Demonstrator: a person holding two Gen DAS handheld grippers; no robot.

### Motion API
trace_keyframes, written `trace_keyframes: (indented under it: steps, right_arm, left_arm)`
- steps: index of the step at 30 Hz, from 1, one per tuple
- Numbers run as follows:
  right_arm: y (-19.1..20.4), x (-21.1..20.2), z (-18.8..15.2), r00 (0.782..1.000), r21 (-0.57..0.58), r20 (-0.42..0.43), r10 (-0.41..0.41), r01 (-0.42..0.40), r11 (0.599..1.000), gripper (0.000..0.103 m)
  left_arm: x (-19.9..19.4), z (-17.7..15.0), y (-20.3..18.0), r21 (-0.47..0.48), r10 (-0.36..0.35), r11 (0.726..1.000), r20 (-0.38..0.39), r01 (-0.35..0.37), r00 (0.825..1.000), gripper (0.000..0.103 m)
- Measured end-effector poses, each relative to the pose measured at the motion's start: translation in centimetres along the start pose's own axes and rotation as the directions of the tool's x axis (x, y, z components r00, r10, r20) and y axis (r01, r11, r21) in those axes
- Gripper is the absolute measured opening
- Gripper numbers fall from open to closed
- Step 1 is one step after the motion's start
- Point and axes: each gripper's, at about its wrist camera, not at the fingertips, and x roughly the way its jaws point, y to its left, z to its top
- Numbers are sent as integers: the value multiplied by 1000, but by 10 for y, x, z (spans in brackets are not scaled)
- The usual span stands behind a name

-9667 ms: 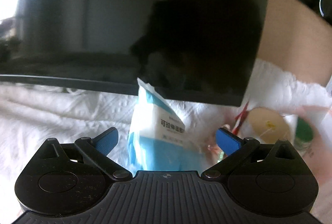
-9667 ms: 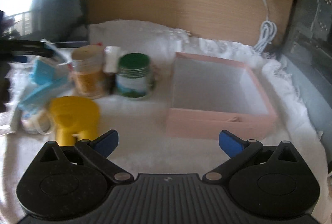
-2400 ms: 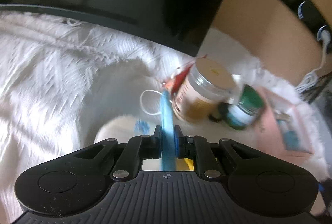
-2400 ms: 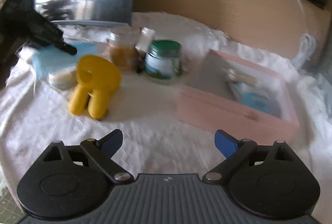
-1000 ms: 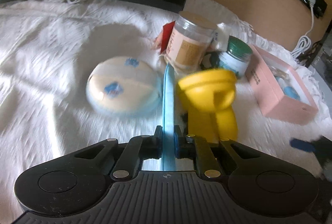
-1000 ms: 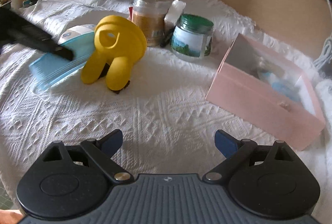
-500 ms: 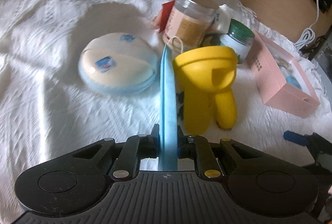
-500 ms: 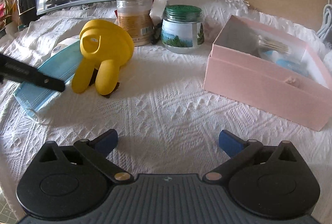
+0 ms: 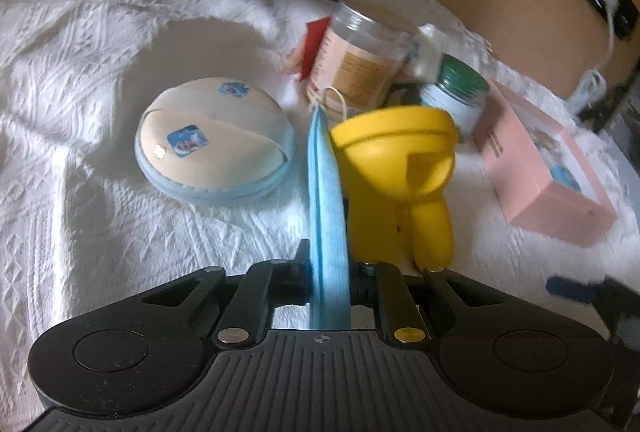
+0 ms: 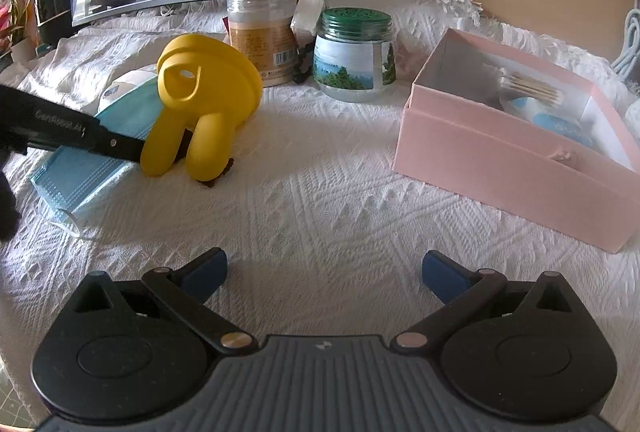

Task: Organize soft objects
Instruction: 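Hold the mask in the left tool while the right tool grasps the round beige pad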

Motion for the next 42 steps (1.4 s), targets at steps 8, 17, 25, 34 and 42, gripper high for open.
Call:
trace_keyframes:
  steps: [8,17,25,34,42]
  right_arm:
    - [3,-1,9,999,-39,-50,1,-3,999,103]
    - [47,-31,82,987,-276,101,128,-96,956,100]
    - [151,49,149,953,-397,-21,303,-286,872,100]
    - [176,142,188,942,-235,-255,220,-281,930,103]
    - [179,132,177,936,-243,-243,256,-314,918,102]
  left_arm:
    - [-29,5,7,-31,16,999,206,-9,978,8]
    - [-90,-7,38,-141,85,989,390,-32,917,8]
    - [-151,-25,72,-239,226,960,371,-143,901,8]
    - [-179,-53,95,-346,291,925,374,-159,881,8]
    - [-174,-48,99,-346,287,924,350,-162,892,8]
